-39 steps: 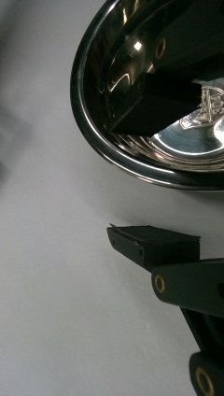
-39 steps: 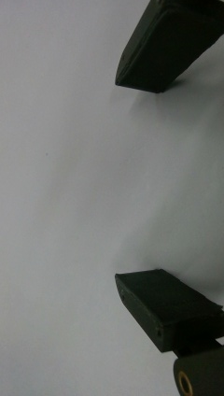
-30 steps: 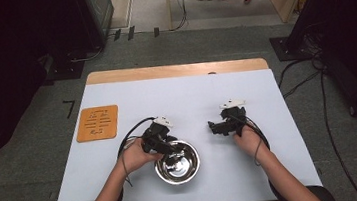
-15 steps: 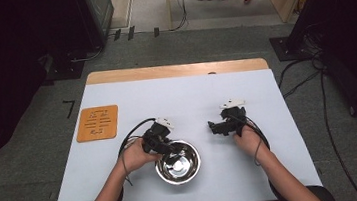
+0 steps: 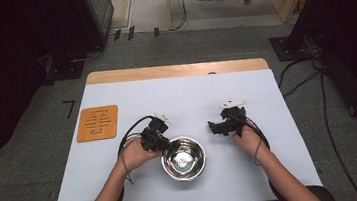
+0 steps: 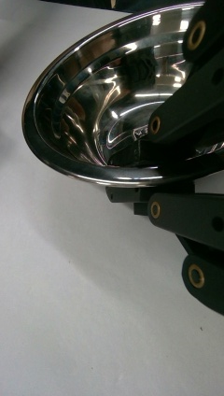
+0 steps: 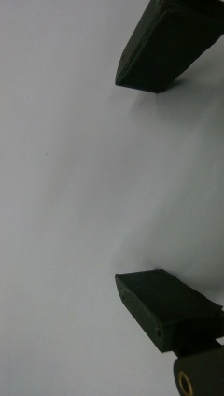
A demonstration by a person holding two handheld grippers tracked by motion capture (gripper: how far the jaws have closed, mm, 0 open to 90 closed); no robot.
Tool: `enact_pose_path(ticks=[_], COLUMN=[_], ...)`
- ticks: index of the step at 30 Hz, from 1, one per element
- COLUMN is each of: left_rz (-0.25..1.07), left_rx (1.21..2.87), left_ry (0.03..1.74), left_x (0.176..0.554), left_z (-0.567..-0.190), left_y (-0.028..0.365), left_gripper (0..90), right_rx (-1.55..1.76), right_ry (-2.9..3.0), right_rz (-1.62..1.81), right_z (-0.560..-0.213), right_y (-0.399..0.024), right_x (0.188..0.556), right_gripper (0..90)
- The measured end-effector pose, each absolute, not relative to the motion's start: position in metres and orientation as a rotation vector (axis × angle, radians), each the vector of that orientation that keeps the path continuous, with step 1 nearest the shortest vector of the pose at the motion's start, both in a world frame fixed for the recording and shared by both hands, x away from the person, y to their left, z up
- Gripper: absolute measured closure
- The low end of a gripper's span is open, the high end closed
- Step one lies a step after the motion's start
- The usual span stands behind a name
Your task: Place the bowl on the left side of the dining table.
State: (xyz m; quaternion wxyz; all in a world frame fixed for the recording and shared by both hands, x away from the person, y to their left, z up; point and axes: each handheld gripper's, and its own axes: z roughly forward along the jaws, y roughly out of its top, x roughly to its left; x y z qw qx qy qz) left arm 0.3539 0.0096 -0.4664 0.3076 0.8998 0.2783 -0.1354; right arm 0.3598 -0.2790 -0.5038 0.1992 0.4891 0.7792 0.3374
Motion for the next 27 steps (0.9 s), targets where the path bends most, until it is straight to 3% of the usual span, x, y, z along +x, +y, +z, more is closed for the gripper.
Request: enact_pose_path(ticks=[27], left_rz=[-0.359], left_rx=[2.294], left_ry=[0.838], left_x=[0.361], left_z=[-0.454], left_y=[0.020], left_gripper=[86.2], right_rx=[1.370], right_ry=[2.176], right_rz=[0.947], right_z=[-0.504], right_y=[-0.279], right_x=[0.360], right_gripper=[5.7])
